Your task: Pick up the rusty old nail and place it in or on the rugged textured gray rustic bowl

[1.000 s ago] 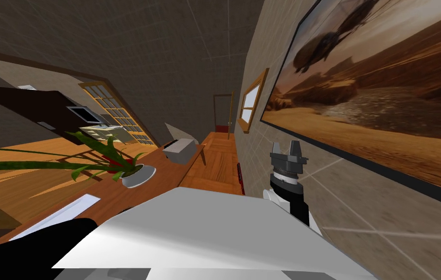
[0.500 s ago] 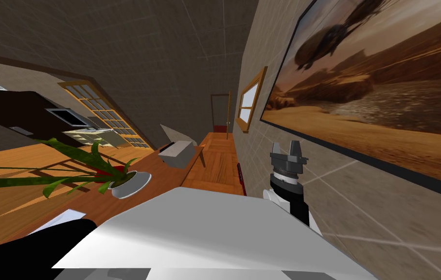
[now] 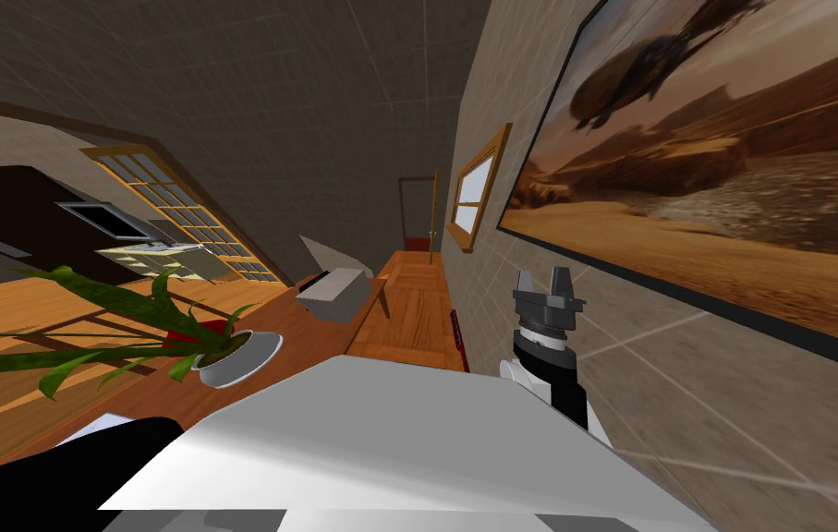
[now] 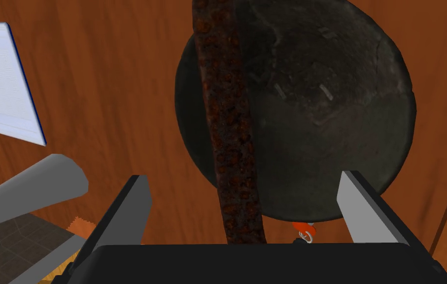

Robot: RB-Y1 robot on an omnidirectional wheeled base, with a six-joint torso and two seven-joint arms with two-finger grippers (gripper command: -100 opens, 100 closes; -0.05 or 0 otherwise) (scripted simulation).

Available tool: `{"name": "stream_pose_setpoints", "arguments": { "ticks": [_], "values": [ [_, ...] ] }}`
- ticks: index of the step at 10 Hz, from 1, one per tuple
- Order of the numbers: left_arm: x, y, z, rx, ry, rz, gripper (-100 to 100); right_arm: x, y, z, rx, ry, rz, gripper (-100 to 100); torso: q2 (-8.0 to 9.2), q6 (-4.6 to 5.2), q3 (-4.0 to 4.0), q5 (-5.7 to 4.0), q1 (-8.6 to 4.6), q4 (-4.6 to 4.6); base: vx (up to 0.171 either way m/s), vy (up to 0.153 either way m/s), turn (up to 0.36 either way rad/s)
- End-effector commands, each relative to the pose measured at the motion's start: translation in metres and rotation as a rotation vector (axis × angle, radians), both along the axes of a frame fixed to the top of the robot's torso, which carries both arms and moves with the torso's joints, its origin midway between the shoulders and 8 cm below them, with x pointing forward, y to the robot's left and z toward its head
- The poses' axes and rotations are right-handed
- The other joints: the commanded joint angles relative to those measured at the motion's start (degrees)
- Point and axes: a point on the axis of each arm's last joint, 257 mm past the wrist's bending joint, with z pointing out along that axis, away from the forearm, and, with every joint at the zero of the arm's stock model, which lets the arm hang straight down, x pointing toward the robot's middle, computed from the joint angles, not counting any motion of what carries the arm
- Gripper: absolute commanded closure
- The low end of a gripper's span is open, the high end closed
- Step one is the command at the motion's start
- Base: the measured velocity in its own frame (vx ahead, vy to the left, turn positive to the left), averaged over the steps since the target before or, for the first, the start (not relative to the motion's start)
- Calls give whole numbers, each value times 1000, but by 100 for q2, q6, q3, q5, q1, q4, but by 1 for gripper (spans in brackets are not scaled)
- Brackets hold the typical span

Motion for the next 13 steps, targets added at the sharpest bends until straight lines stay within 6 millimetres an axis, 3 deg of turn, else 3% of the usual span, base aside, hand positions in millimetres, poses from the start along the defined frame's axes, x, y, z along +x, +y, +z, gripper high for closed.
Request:
{"name": "stream_pose_setpoints", "arguments": {
  "ticks": [1, 3, 4, 5, 12, 13],
  "values": [
    [0, 0, 0, 0, 0, 0, -100, 0, 0, 0, 0, 0, 0, 0, 0, 0, 0, 0, 0, 0, 0, 0, 0],
    [0, 0, 0, 0, 0, 0, -100, 0, 0, 0, 0, 0, 0, 0, 2, 0, 1, -1, -2, 1, 0, 0, 0],
    [0, 0, 0, 0, 0, 0, 0, 0, 0, 0, 0, 0, 0, 0, 3, 0, 2, -1, -2, 1, 0, 0, 0],
    [2, 2, 12, 3, -2, 3, -100, 0, 0, 0, 0, 0, 0, 0, 3, 0, 2, -1, -2, 1, -12, -4, 0],
    [15, 3, 54, 0, -2, 3, -100, 0, 0, 0, 0, 0, 0, 0, 9, 0, 5, -2, -5, 2, -20, -5, -1],
    [11, 4, 50, 1, -2, 2, -100, 0, 0, 0, 0, 0, 0, 0, 10, 0, 6, -2, -7, 2, -12, -3, -1]
  ]
}}
